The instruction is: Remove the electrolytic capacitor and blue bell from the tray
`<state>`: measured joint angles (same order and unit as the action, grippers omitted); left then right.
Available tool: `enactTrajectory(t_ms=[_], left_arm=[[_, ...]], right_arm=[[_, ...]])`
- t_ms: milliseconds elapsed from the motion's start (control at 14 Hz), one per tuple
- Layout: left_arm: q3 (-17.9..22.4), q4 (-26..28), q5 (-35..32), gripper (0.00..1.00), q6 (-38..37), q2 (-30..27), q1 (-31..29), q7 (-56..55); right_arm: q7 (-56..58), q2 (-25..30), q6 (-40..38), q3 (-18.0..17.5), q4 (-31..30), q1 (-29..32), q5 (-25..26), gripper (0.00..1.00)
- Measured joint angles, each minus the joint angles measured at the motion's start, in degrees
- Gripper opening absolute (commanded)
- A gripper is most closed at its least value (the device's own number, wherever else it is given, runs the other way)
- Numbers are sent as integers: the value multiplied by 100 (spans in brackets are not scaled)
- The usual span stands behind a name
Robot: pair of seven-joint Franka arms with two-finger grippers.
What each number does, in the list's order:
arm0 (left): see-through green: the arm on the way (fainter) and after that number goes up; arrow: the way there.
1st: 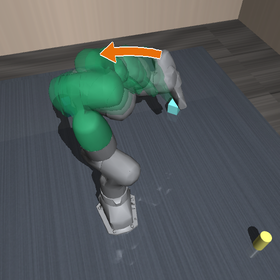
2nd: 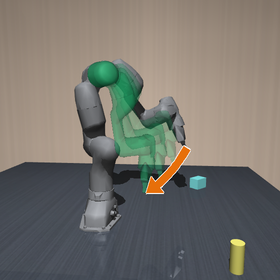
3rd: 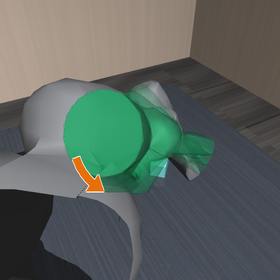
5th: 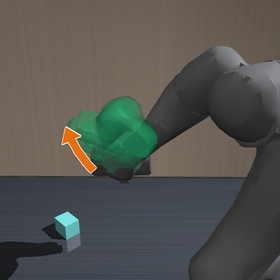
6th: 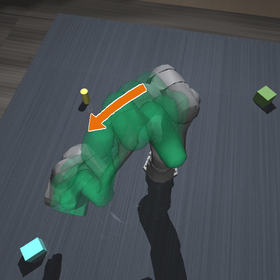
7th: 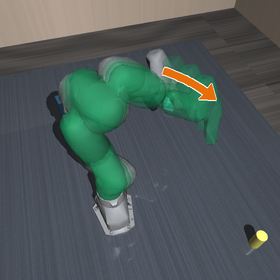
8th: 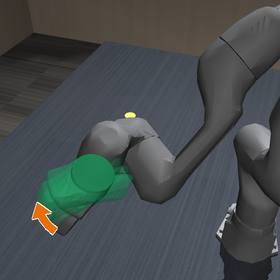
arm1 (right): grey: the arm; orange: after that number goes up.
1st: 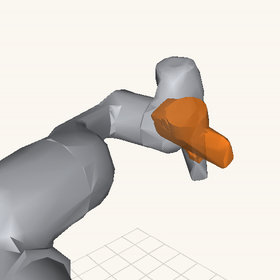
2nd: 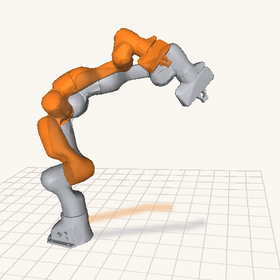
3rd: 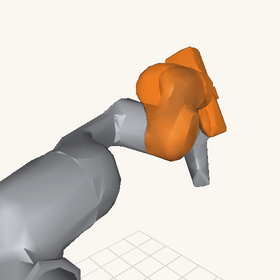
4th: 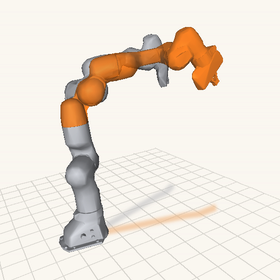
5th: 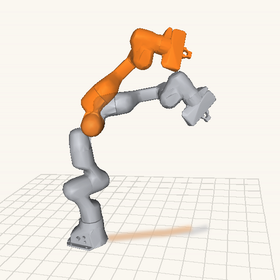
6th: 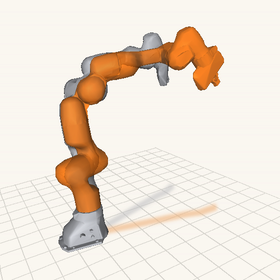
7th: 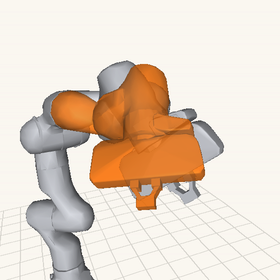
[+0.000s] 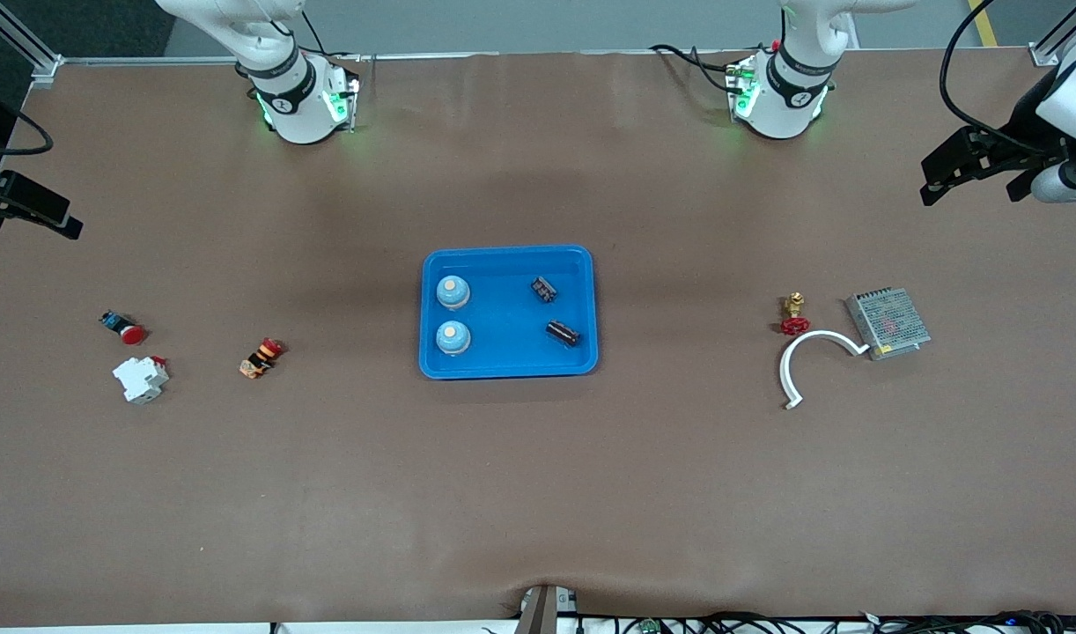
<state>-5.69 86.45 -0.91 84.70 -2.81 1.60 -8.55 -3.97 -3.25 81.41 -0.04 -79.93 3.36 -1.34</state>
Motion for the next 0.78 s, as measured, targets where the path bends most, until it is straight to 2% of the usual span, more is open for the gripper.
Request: enactTrajectory(t_ms=[428, 784], left_arm=[[-85, 27, 55, 100, -18, 100, 95, -22], [-811, 100, 66, 100, 297, 788, 242, -1155]], right_arm=[[-1, 1, 120, 6, -8, 0, 0, 100], [3, 3, 230, -47, -16, -47, 2, 100]])
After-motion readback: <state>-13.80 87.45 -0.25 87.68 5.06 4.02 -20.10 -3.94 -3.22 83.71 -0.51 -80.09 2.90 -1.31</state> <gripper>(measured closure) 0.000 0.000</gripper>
